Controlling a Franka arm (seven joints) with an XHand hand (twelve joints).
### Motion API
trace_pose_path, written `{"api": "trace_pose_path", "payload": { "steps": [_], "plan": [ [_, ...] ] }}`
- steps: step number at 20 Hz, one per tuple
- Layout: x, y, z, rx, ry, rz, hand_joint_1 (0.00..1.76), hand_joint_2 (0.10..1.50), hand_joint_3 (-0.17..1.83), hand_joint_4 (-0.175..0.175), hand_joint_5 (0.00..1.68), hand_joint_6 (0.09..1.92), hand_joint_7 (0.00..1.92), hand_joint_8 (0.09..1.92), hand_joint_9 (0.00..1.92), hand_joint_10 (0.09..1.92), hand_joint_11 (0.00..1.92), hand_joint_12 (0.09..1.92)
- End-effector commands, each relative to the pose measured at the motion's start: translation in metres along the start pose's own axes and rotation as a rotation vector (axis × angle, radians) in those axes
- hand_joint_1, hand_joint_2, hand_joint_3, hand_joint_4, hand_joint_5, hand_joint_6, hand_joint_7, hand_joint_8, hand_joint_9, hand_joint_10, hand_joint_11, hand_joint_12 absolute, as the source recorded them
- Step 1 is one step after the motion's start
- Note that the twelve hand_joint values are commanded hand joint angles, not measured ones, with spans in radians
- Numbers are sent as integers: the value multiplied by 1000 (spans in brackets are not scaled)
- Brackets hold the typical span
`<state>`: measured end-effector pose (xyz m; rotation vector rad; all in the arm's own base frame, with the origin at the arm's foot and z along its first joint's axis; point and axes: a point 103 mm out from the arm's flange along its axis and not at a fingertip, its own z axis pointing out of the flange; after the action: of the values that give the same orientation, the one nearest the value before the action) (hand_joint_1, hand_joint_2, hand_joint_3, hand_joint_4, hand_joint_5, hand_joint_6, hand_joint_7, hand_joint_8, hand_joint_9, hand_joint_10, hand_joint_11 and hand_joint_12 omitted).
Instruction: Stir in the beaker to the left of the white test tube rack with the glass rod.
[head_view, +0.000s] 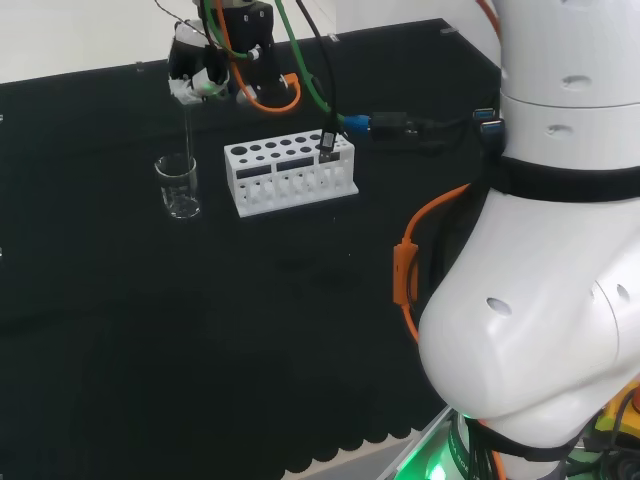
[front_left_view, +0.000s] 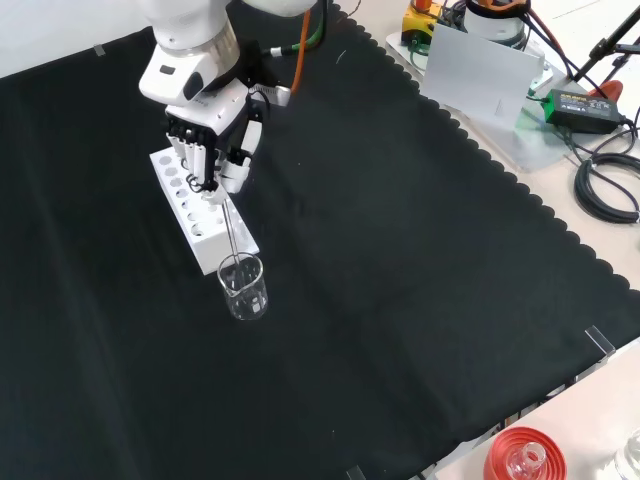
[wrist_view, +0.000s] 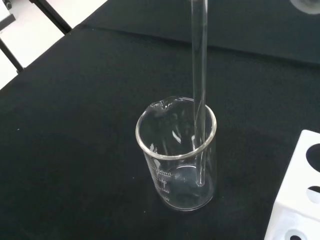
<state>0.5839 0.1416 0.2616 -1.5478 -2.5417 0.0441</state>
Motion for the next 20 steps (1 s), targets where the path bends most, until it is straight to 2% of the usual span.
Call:
{"api": "trace_pose_path", "payload": {
  "steps": [1,4,6,10,15,20],
  "plan": [
    [15,-17,-4,-15,-42,14,1306,1062,-49,-175,1074,603,1243,854,1708,464,1567,697],
    [30,-11,-4,-5,-31,-3,1306,1062,-49,-175,1075,600,1244,851,1708,464,1566,697],
    [25,-13,-5,-10,-10,-7,1307,1062,-49,-175,1075,599,1245,849,1708,464,1566,696],
    [32,4,-4,20,-21,-10,1307,1061,-49,-175,1077,595,1246,847,1708,464,1565,696],
    [32,13,1,-10,7,-30,1307,1061,-49,-175,1079,591,1248,845,1709,463,1565,696],
    [28,20,2,20,-10,-32,1307,1060,-49,-175,1080,590,1248,844,1709,463,1564,697]
  ]
}}
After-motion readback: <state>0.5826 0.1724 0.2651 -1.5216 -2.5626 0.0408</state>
